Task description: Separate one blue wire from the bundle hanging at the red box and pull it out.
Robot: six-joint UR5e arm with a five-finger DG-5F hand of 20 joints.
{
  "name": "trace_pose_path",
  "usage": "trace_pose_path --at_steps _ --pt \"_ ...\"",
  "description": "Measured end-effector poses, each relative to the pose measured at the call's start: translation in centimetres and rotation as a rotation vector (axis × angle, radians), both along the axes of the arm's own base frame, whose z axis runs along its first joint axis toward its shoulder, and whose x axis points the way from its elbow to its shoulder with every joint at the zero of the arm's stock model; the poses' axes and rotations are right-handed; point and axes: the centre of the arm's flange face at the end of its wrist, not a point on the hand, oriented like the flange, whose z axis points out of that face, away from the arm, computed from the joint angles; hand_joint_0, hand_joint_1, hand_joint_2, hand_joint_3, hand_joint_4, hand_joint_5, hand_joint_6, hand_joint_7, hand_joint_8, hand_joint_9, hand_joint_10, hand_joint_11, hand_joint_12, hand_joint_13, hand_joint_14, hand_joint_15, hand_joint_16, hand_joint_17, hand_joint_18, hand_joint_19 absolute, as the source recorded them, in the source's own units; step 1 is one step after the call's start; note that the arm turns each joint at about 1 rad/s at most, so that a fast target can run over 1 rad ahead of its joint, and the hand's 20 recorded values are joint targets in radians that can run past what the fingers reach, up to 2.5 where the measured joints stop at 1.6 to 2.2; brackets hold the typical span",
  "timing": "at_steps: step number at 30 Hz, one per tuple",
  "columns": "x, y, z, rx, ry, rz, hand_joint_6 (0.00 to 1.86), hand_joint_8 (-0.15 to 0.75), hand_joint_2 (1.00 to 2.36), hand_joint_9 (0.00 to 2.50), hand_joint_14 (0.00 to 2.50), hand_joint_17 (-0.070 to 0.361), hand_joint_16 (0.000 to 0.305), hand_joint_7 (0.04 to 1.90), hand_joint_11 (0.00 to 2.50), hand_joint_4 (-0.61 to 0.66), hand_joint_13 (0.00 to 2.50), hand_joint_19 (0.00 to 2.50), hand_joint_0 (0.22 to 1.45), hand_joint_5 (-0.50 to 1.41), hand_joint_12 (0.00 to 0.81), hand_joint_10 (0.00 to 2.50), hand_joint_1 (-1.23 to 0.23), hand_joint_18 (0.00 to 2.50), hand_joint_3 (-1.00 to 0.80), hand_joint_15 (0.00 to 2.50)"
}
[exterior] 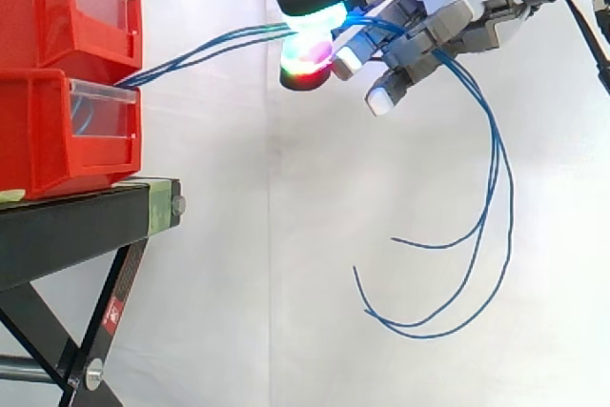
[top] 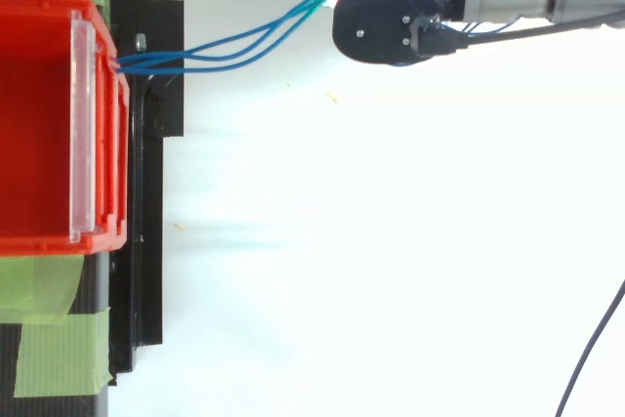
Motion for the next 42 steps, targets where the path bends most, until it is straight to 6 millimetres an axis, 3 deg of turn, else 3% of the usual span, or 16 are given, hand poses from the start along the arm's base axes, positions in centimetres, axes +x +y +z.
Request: trace_pose_path --at_steps 4,14,20,24,31,36,42 --pt "0.0 -0.01 0.01 -0.001 0.0 0.0 0.83 0.286 1.03 0.9 2.5 0.104 0.046 1.1 1.27 -0.01 1.15 0.87 0.73 -0.23 0.299 0.02 -0.89 0.74 -0.14 0.54" --pt "0.01 0.0 0.02 0.0 -0.001 0.0 0.82 0.272 1.03 0.83 2.5 0.101 0.045 1.08 1.23 -0.09 1.09 0.89 0.79 -0.25 0.294 0.02 -0.92 0.68 -0.17 0.5" --pt "0.01 0.0 0.02 0.002 -0.002 0.0 0.81 0.269 1.02 0.8 2.5 0.101 0.045 1.08 1.23 -0.1 1.1 0.84 0.75 -0.24 0.294 0.02 -0.97 0.72 -0.34 0.53" --pt "0.01 0.0 0.03 0.002 -0.002 -0.001 0.78 0.297 1.0 0.85 2.5 0.103 0.046 1.09 1.23 0.0 1.11 0.88 0.63 -0.23 0.299 0.02 -0.87 0.72 -0.5 0.5" --pt "-0.01 -0.01 0.01 0.003 -0.001 -0.002 0.78 0.345 1.0 0.95 2.5 0.121 0.054 1.05 1.23 0.16 1.17 0.88 0.51 -0.24 0.328 0.02 -0.63 0.82 -0.5 0.45" --pt "0.0 -0.01 0.01 0.004 -0.002 -0.002 0.78 0.345 1.0 0.98 2.5 0.117 0.052 1.06 1.25 0.17 1.17 0.88 0.54 -0.23 0.316 0.02 -0.61 0.81 -0.5 0.47" --pt "-0.02 -0.03 0.0 0.004 -0.001 -0.003 0.8 0.324 1.01 0.99 2.5 0.111 0.049 1.06 1.25 0.16 1.19 0.87 0.61 -0.24 0.301 0.02 -0.7 0.8 -0.43 0.52"
